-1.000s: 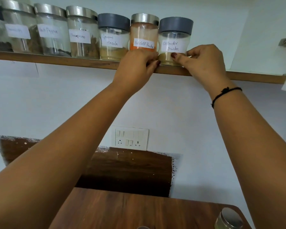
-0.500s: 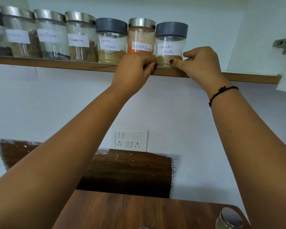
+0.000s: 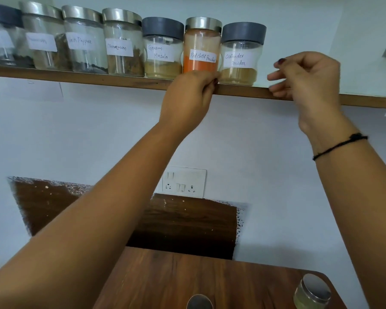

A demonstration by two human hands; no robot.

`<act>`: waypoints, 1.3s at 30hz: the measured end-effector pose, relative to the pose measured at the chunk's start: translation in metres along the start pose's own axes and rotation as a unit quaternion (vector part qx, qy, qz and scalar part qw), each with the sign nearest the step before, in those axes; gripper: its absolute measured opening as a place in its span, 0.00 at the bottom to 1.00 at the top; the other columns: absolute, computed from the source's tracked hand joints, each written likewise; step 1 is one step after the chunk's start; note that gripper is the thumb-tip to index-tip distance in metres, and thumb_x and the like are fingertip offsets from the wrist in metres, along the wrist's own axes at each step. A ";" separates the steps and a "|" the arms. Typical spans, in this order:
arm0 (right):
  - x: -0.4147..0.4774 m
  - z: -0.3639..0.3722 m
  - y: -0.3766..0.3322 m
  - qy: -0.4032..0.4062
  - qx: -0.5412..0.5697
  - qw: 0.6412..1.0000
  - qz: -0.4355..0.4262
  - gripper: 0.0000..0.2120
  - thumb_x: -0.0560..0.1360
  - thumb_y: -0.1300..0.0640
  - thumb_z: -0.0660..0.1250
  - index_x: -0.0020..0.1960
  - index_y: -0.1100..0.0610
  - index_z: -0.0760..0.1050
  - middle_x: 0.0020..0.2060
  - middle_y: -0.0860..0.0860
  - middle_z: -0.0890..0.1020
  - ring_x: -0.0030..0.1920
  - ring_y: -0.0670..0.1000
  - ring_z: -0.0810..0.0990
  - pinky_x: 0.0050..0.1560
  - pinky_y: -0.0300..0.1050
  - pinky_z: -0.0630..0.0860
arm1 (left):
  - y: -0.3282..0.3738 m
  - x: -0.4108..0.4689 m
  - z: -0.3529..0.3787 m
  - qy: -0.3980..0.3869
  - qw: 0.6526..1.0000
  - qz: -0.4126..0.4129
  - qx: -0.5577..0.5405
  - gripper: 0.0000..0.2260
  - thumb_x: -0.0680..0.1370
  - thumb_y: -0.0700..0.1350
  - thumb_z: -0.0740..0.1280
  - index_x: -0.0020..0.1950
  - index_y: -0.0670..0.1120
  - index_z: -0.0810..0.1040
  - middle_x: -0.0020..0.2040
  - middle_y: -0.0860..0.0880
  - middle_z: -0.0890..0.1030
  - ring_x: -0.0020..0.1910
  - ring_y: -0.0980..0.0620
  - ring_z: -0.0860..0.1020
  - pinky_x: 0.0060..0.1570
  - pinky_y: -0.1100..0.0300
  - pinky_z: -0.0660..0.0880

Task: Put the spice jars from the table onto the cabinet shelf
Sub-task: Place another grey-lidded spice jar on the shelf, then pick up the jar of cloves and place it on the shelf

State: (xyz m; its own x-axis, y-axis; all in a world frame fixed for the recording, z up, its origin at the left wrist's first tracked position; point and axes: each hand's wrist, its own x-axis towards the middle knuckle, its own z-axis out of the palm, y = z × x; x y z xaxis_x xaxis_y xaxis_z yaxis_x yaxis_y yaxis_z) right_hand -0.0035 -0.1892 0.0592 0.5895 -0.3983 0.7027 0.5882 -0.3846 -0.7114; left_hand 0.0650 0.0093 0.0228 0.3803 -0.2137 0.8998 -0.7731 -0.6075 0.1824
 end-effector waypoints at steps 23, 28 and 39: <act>-0.258 0.050 0.100 -0.138 0.083 0.979 0.122 0.08 0.71 0.55 0.68 0.46 0.57 0.81 0.39 0.52 0.85 0.35 0.49 0.82 0.30 0.39 0.79 | -0.018 -0.245 -0.017 -0.056 0.918 -0.266 -0.289 0.12 0.82 0.42 0.65 0.64 0.46 0.81 0.59 0.54 0.83 0.62 0.56 0.80 0.62 0.50 0.78; -0.294 0.049 0.128 -0.105 0.032 0.980 0.167 0.09 0.72 0.50 0.68 0.46 0.55 0.81 0.38 0.51 0.85 0.35 0.49 0.83 0.32 0.47 0.80 | -0.020 -0.279 -0.004 -0.070 0.909 -0.281 -0.298 0.11 0.81 0.39 0.65 0.63 0.45 0.81 0.59 0.54 0.83 0.61 0.56 0.80 0.60 0.51 0.79; -0.350 0.045 0.155 -0.082 0.003 0.969 0.232 0.07 0.73 0.51 0.70 0.46 0.54 0.82 0.38 0.50 0.85 0.38 0.49 0.84 0.36 0.50 0.83 | -0.013 -0.347 0.024 -0.102 0.882 -0.316 -0.334 0.13 0.81 0.45 0.62 0.63 0.44 0.80 0.58 0.53 0.83 0.60 0.56 0.80 0.59 0.61 0.77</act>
State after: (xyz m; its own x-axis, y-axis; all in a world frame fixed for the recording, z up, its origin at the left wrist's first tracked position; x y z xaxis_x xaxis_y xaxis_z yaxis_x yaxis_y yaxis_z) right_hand -0.0939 -0.0720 -0.2972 0.8715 -0.3893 0.2983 0.2407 -0.1905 -0.9517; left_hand -0.0446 0.0728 -0.3019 0.8734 -0.1687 0.4570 -0.4745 -0.0823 0.8764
